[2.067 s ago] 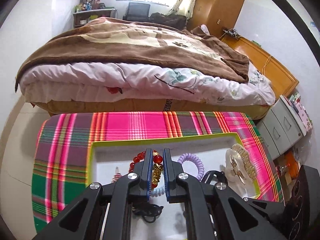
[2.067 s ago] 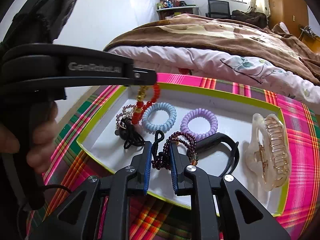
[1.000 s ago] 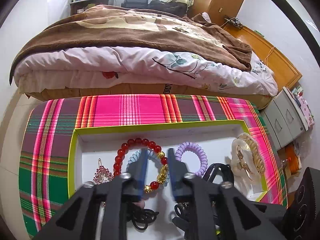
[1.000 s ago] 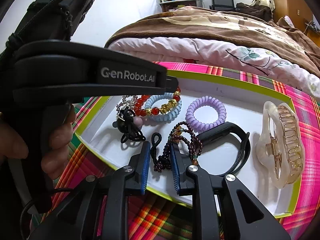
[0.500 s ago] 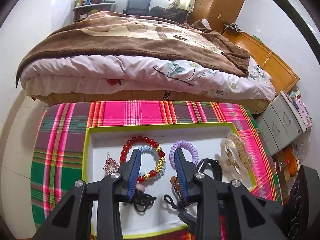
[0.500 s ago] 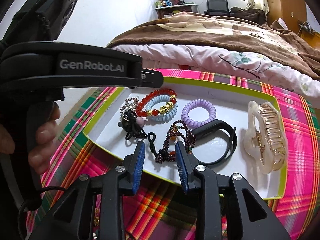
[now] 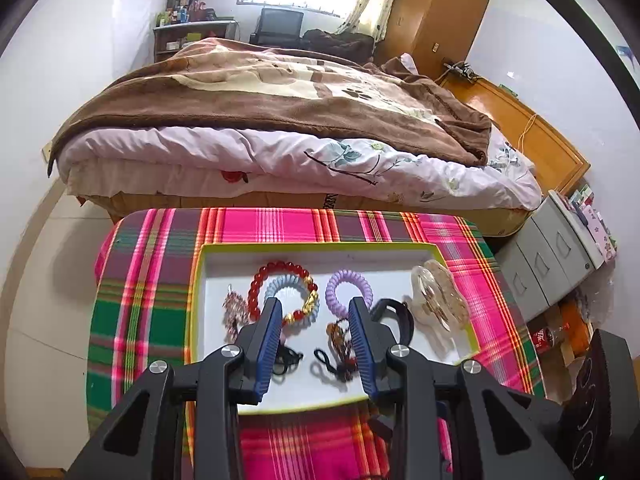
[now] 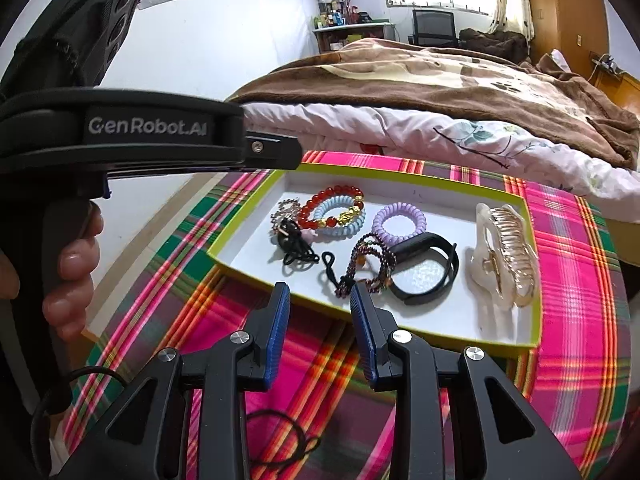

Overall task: Organize jewelry
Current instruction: 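Withdraw both grippers toward the gold chain and black cord bracelet, then grasp the black cord bracelet with teal bead with the right gripper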

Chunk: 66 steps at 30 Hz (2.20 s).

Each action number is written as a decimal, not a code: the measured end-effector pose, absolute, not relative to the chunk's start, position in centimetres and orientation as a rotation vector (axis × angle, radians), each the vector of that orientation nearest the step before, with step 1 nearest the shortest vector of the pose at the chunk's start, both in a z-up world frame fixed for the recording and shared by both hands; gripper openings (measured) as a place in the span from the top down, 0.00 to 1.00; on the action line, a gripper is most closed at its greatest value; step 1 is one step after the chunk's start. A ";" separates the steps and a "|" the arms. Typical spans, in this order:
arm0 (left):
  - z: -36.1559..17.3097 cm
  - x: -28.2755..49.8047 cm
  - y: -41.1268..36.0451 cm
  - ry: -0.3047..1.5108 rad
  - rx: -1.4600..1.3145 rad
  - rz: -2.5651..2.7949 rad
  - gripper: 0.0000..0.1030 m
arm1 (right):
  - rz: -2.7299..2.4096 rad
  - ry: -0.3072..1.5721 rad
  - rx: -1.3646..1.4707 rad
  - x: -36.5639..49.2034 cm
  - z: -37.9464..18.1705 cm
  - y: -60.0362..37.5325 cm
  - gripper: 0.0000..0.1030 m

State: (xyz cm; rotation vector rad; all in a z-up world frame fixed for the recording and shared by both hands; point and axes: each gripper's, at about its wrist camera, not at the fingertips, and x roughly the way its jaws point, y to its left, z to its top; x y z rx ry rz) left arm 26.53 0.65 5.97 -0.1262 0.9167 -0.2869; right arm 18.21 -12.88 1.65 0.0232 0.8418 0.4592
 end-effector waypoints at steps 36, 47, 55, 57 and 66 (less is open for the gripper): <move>1.8 7.8 9.3 0.892 -0.240 -0.120 0.45 | 0.481 0.914 -0.031 10.0 -2.5 -12.8 0.56; -0.3 6.6 11.3 0.917 -0.290 -0.088 0.44 | 0.566 0.915 -0.074 9.2 -3.0 -9.3 0.56; -0.5 6.3 11.4 0.924 -0.291 -0.087 0.42 | 0.549 0.930 -0.102 9.6 -4.0 -8.2 0.56; -0.4 6.2 11.1 0.923 -0.286 -0.091 0.42 | 0.541 0.923 -0.103 9.5 -4.1 -8.2 0.56; 0.0 6.2 9.7 0.922 -0.256 -0.095 0.42 | 0.489 0.908 -0.110 9.6 -4.2 -9.1 0.86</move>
